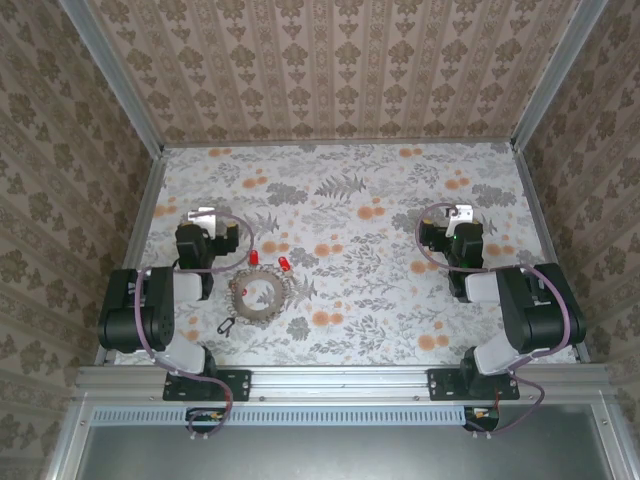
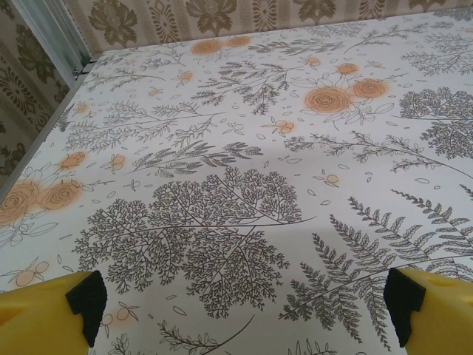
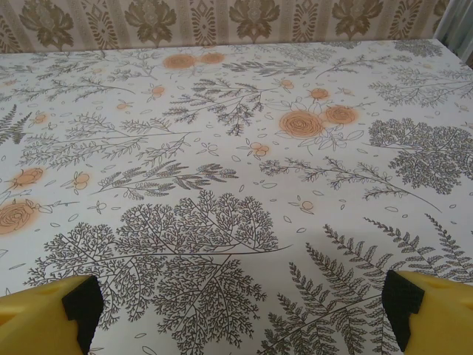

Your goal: Put the keys on the keyring

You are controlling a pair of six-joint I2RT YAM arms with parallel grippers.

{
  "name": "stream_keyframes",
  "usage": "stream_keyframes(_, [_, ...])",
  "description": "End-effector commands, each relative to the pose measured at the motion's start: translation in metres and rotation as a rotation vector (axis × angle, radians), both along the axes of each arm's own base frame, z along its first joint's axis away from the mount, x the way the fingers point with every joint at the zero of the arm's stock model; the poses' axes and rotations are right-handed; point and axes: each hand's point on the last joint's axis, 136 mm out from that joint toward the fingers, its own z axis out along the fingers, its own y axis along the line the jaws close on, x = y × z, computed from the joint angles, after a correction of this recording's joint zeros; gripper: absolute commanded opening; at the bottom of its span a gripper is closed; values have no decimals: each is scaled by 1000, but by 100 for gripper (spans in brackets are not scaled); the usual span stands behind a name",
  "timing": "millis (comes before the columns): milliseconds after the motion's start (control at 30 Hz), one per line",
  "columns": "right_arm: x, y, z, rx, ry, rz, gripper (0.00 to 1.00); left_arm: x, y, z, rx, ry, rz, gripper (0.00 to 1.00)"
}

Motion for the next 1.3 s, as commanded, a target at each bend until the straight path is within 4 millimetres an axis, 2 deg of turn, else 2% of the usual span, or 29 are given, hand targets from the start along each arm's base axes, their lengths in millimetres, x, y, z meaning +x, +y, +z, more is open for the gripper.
stream_keyframes(0, [5, 1, 9, -1, -19, 15, 100, 1, -1, 4, -20, -9, -4, 100])
stream_keyframes(900, [4, 2, 8, 0, -22, 16, 100, -1, 1, 6, -21, -20, 2, 100])
stream_keyframes(967, [1, 1, 12, 4, -36, 14, 100, -3, -1, 12, 11, -38, 18, 100])
stream_keyframes(1067, [-5, 2, 37, 3, -61, 23, 100, -8, -14, 33, 93, -30, 16, 100])
stream_keyframes(1200, [-20, -4, 89, 14, -117, -16, 100, -23, -23, 85, 29, -61, -11, 100])
stream_keyframes(1267, [-24, -5, 106, 31, -90, -27, 100, -31, -21, 111, -7, -47, 10, 100])
